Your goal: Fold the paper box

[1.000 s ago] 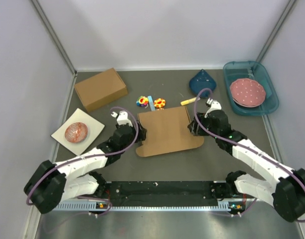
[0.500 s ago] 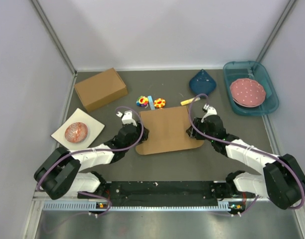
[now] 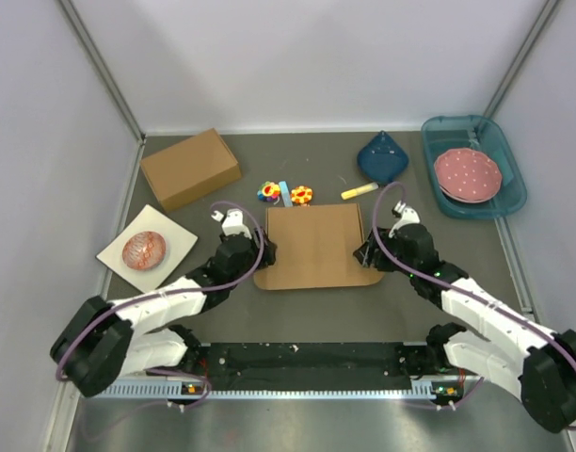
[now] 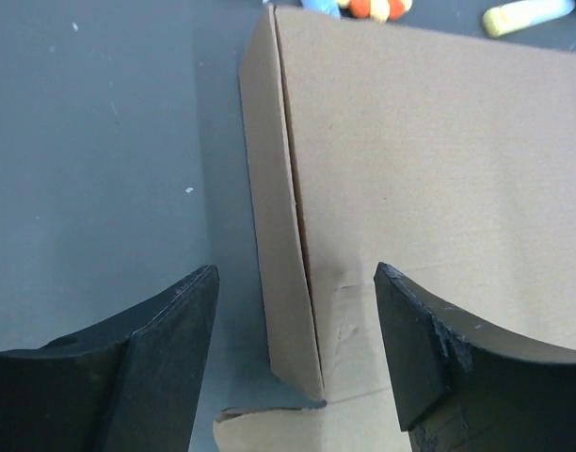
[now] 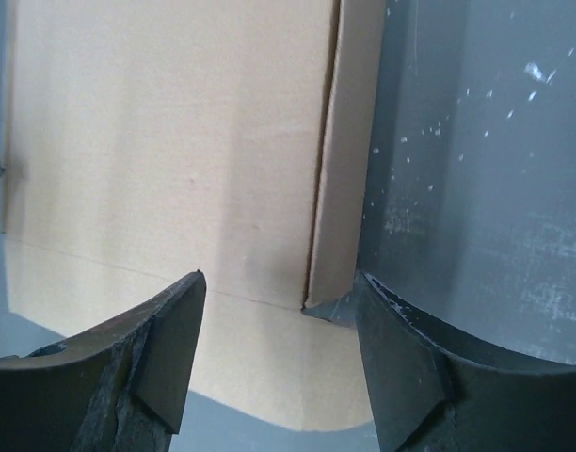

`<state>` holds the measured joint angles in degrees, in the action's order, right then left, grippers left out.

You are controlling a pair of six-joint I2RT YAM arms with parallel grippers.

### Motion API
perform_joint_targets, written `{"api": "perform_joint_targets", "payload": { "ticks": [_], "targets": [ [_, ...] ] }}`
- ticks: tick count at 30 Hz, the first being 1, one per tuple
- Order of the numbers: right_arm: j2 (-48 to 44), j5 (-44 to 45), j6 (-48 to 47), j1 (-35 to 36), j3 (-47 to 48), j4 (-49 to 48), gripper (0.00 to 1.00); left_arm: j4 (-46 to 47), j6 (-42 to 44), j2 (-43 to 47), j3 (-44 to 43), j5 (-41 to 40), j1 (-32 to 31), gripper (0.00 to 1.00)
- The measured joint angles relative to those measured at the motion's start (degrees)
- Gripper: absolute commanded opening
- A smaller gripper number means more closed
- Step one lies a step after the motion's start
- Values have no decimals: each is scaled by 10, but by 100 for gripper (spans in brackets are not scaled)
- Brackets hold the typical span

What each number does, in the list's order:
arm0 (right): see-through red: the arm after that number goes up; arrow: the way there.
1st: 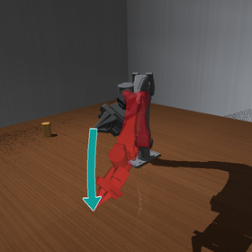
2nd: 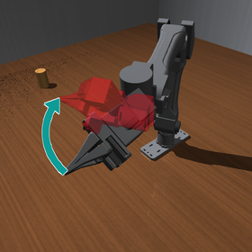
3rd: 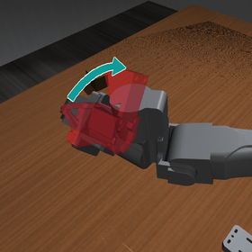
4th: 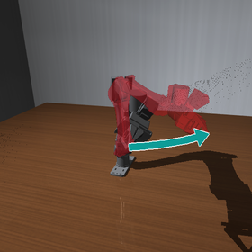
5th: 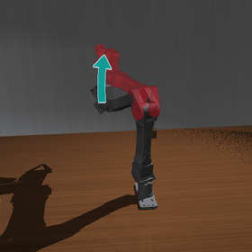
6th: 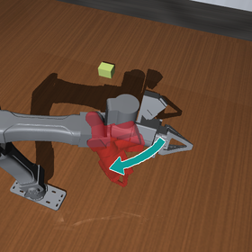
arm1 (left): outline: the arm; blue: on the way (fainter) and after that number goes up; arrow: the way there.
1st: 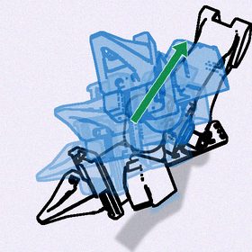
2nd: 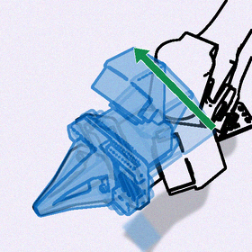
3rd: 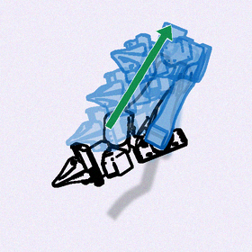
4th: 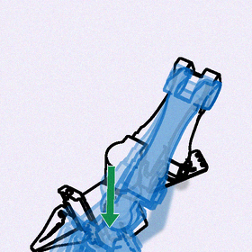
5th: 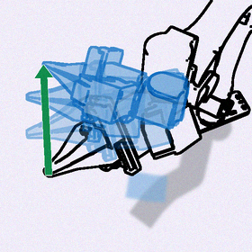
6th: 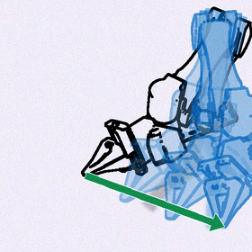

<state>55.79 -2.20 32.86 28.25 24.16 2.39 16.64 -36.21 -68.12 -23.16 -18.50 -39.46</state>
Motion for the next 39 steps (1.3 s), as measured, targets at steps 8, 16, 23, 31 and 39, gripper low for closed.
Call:
{"api": "perform_joint_targets", "payload": {
  "ticks": [8, 16, 23, 31, 39],
  "targets": [
    [-76, 17, -14, -27, 52, 51, 48, -53, -3, 135, 5, -31, 2, 49],
    [-31, -5, 6, -113, -3, 15, 19, -52, -56, 137, 79, -43, 51, 16],
    [68, -54, 17, -115, -17, -51, 16, -8, -64, 71, 83, 6, 73, 11],
    [114, -95, 24, -115, -21, -121, 13, 50, -70, 24, 84, 53, 76, 10],
    [115, -149, 32, -116, -28, -130, 11, 66, -69, 5, 85, 123, 78, 8]
  ]
}}
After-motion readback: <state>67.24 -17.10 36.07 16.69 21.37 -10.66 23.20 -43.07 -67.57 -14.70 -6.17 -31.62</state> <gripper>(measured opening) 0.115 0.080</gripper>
